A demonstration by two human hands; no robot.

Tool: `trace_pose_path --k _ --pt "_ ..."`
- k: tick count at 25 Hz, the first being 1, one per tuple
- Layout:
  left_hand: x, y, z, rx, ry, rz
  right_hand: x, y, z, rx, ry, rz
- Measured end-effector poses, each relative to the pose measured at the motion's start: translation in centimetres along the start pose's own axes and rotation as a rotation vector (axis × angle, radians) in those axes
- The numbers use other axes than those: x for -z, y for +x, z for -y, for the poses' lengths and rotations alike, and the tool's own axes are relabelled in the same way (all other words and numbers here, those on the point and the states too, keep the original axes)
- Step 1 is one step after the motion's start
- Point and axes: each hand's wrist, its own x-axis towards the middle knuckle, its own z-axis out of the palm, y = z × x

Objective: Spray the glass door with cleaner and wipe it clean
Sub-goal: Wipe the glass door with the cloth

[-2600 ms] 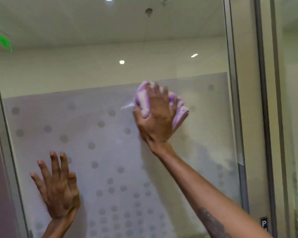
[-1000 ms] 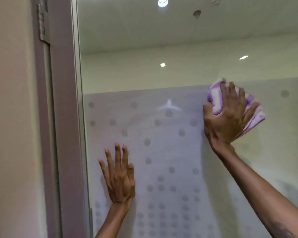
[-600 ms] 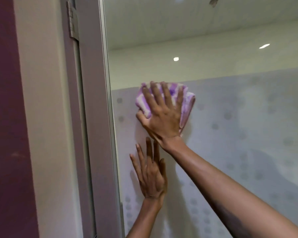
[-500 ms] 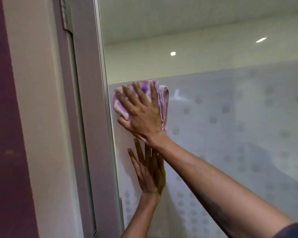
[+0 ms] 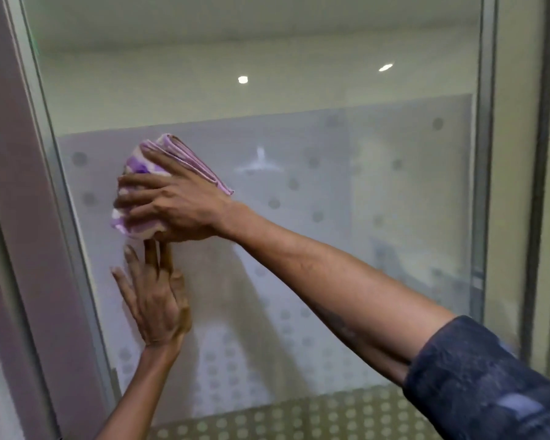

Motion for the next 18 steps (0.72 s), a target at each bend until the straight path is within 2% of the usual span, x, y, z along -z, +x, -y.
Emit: trace_pose_path --k 1,5,10,18 --pt "-0.1 0.0 0.5 -0.012 -0.030 -0.017 0.5 -1.4 -0.4 0.037 0.051 0.016" --pt "0.1 -0.1 -0.7 -0.011 -0.055 -0.008 1.7 -9.8 -2.5 -0.041 0.118 0.043" --pt "0.1 0.0 -0.5 0.004 -0.047 -0.012 2.7 -20.4 -4.7 -0.240 0.092 -0.092" --pt "-0.6 0.0 -0.3 -0.018 -0.027 -0.061 0.5 -31.6 1.4 -0.791 -0.043 -0.386"
